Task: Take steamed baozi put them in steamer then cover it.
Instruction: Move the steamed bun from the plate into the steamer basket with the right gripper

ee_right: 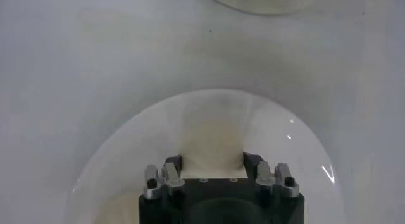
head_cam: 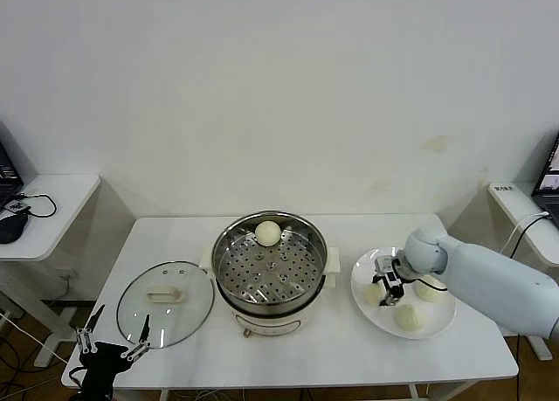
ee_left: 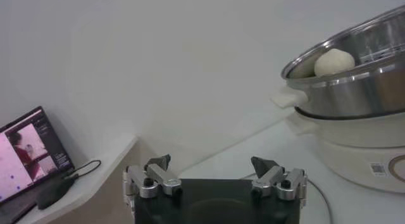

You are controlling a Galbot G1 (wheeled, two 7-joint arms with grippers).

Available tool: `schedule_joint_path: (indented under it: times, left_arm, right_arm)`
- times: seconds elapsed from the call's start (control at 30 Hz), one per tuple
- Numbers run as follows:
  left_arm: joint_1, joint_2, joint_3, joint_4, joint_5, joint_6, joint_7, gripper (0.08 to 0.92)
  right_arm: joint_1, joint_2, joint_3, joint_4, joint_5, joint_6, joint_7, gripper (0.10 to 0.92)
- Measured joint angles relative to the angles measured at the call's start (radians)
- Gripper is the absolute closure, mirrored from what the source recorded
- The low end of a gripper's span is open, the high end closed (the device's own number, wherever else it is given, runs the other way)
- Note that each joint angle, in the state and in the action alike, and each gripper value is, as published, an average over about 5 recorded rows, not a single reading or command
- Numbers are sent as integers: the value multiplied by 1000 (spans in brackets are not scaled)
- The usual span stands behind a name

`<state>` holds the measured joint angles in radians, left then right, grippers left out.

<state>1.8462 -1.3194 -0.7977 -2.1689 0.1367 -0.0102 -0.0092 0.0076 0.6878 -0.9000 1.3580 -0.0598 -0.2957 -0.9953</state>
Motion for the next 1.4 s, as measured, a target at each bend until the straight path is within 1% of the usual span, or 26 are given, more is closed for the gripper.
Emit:
schedule_joint_path:
  times: [0.33, 0.63, 0.8, 1.0, 1.2, 1.4]
  left_arm:
    - [-2, 7, 9, -5, -1, -2, 0, 177]
    - [-7, 16, 14, -9, -4, -2, 0, 177]
    - [-13, 15, 14, -5, -6, -2, 0, 177]
    - [-11, 13, 6, 1, -6, -2, 0, 177]
    - [-12, 5, 0, 5, -6, -2, 0, 177]
    - [-19, -5, -2, 8, -5, -3, -1, 177]
  right_arm:
    - [188, -70, -68, 72, 82, -27, -20, 422]
    - [455, -47, -193, 161, 233, -83, 2, 414]
    - [546, 20, -234, 193, 329, -132, 38, 407]
    - [577, 136, -268, 198, 432, -192, 101, 406]
    - [567, 272, -297, 166, 505, -243, 171, 406]
    - [531, 402, -312, 105, 542, -287, 230, 404]
